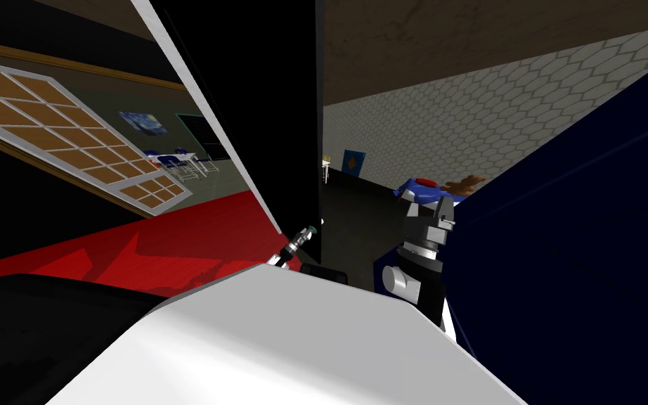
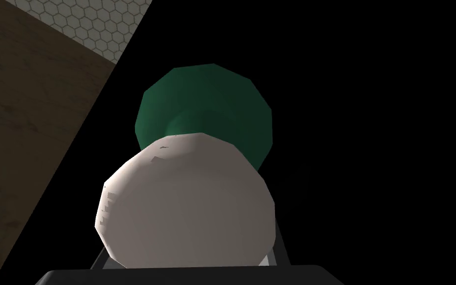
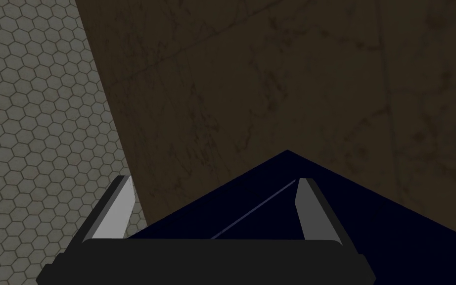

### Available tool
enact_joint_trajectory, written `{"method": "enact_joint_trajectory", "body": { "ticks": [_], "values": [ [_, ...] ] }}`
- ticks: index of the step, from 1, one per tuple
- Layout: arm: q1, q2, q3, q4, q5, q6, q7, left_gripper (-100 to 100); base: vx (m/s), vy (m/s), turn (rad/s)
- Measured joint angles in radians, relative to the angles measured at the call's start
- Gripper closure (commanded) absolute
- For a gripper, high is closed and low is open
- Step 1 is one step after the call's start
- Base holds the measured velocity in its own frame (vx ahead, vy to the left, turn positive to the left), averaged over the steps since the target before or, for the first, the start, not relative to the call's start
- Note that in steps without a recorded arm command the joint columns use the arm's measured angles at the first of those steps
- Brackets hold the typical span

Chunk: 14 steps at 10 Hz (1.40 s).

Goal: Push the door open

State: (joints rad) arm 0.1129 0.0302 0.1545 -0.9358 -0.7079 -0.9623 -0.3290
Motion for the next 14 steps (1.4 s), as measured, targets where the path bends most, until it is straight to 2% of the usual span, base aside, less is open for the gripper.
{"method": "enact_joint_trajectory", "body": {
  "ticks": [1,3,4,5,14],
  "values": [
    [-0.007,0.002,0.000,0.011,0.014,-0.005,0.021,100,0.051,-0.010,-0.003],
    [-0.008,0.006,-0.008,0.002,0.041,0.001,0.071,100,0.047,-0.004,0.008],
    [-0.011,0.007,-0.011,0.007,0.059,0.004,0.094,-100,0.002,-0.005,0.041],
    [-0.007,0.010,-0.008,0.005,0.053,0.002,0.088,-100,-0.032,-0.004,0.055],
    [0.046,0.021,0.040,-0.030,-0.058,-0.061,-0.124,-100,-0.039,-0.006,0.050]
  ]
}}
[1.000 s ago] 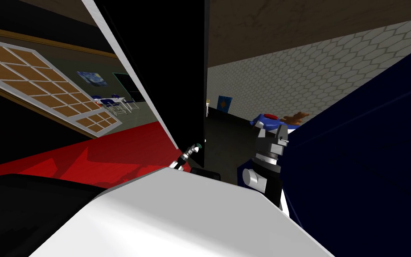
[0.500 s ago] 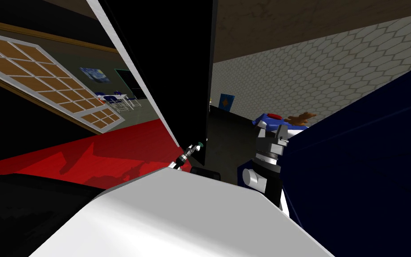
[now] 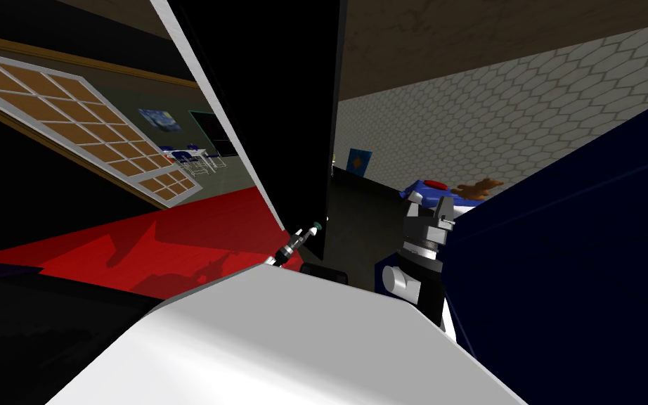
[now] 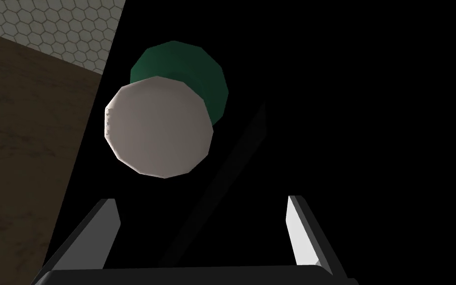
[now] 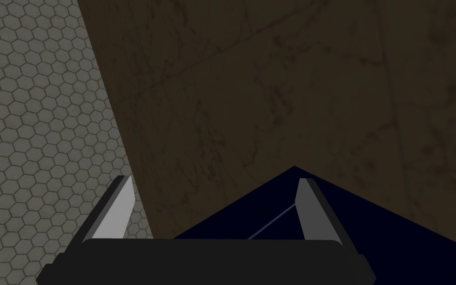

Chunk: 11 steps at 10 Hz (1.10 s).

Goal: Push the door open

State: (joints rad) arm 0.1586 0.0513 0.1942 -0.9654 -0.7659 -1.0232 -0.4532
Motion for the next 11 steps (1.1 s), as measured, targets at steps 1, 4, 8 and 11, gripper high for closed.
{"method": "enact_joint_trajectory", "body": {
  "ticks": [1,4,8,11],
  "values": [
    [0.008,0.001,0.008,-0.005,-0.018,-0.010,-0.029,-100,-0.037,-0.002,0.020],
    [0.032,-0.001,0.024,-0.029,-0.061,-0.028,-0.101,-100,-0.040,-0.005,0.048],
    [0.054,-0.003,0.047,-0.040,-0.109,-0.059,-0.200,-100,-0.037,-0.004,0.049],
    [0.074,-0.010,0.066,-0.052,-0.154,-0.083,-0.285,-100,-0.046,-0.002,0.063]
  ]
}}
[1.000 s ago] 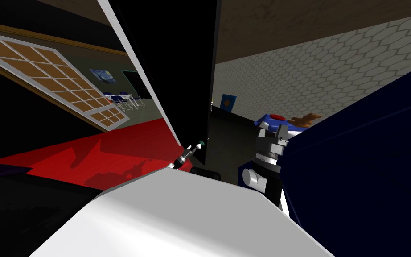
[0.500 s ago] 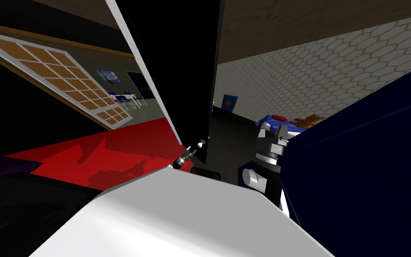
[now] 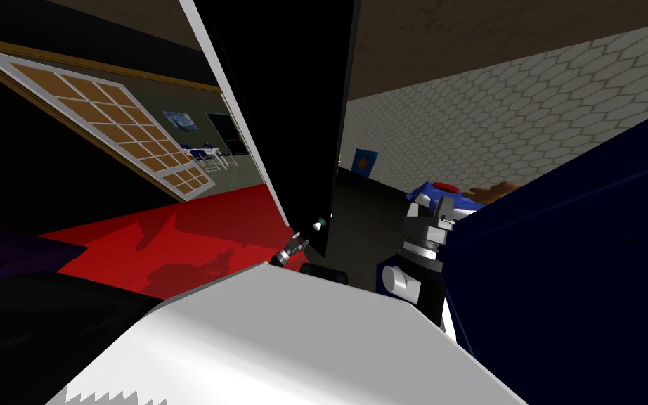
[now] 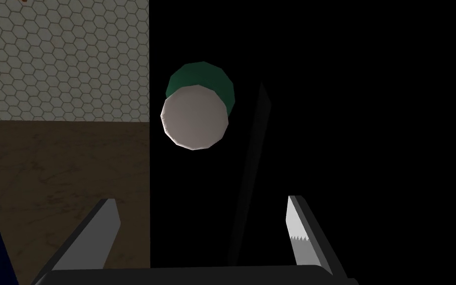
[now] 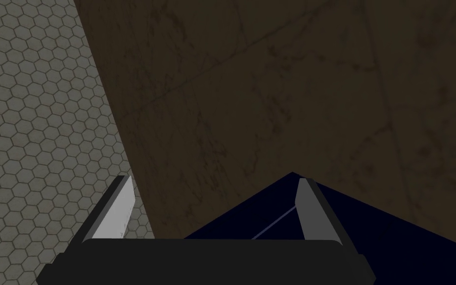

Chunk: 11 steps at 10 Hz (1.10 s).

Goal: Push the door open

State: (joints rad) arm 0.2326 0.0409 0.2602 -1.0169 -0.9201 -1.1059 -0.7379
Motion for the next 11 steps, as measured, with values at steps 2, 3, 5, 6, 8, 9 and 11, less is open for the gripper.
{"method": "enact_joint_trajectory", "body": {
  "ticks": [2,3,5,6,8,9,11],
  "values": [
    [0.017,-0.006,0.011,-0.016,-0.029,-0.014,-0.054,-100,-0.038,-0.006,0.041],
    [0.019,-0.008,0.016,-0.015,-0.040,-0.020,-0.078,-100,-0.024,0.000,0.026],
    [0.027,-0.011,0.020,-0.022,-0.050,-0.026,-0.097,-100,-0.007,-0.003,-0.123],
    [0.024,-0.008,0.029,-0.019,-0.042,-0.022,-0.102,-100,-0.003,-0.005,-0.363],
    [0.012,-0.007,0.054,-0.022,-0.022,0.008,-0.110,-100,-0.002,-0.005,-0.291],
    [-0.004,0.002,0.072,0.001,-0.006,0.013,-0.121,-100,-0.003,-0.010,-0.380],
    [-0.023,-0.001,0.109,0.016,0.026,0.041,-0.144,-100,-0.005,-0.008,-0.319]
  ]
}}
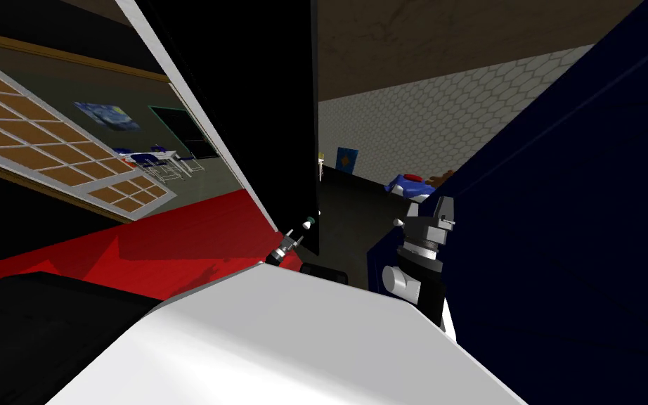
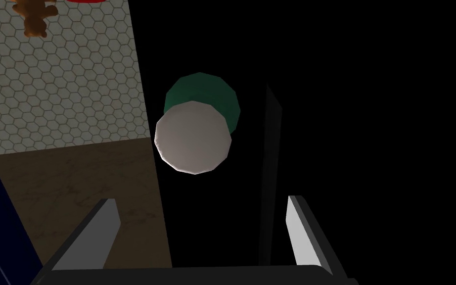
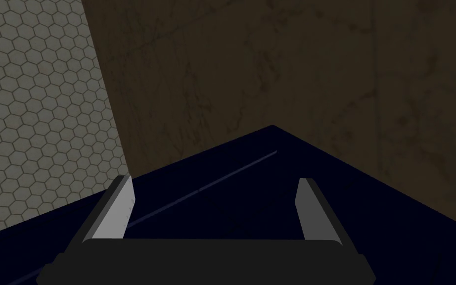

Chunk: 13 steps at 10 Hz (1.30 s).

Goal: Push the door open

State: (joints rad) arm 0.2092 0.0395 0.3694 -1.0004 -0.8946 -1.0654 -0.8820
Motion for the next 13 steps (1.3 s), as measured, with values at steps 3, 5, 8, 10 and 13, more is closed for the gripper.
{"method": "enact_joint_trajectory", "body": {
  "ticks": [3,5,8,10,13],
  "values": [
    [-0.034,-0.002,0.064,0.040,0.054,0.035,-0.042,-100,-0.003,-0.010,-0.336],
    [-0.064,-0.011,0.099,0.060,0.083,0.069,-0.063,-100,-0.002,-0.009,-0.303],
    [-0.087,-0.026,0.143,0.071,0.121,0.110,-0.080,-100,-0.002,-0.007,-0.310],
    [-0.093,-0.036,0.158,0.074,0.134,0.124,-0.091,100,0.000,0.000,-0.001],
    [-0.092,-0.035,0.157,0.074,0.132,0.122,-0.089,100,0.000,0.000,0.000]
  ]
}}
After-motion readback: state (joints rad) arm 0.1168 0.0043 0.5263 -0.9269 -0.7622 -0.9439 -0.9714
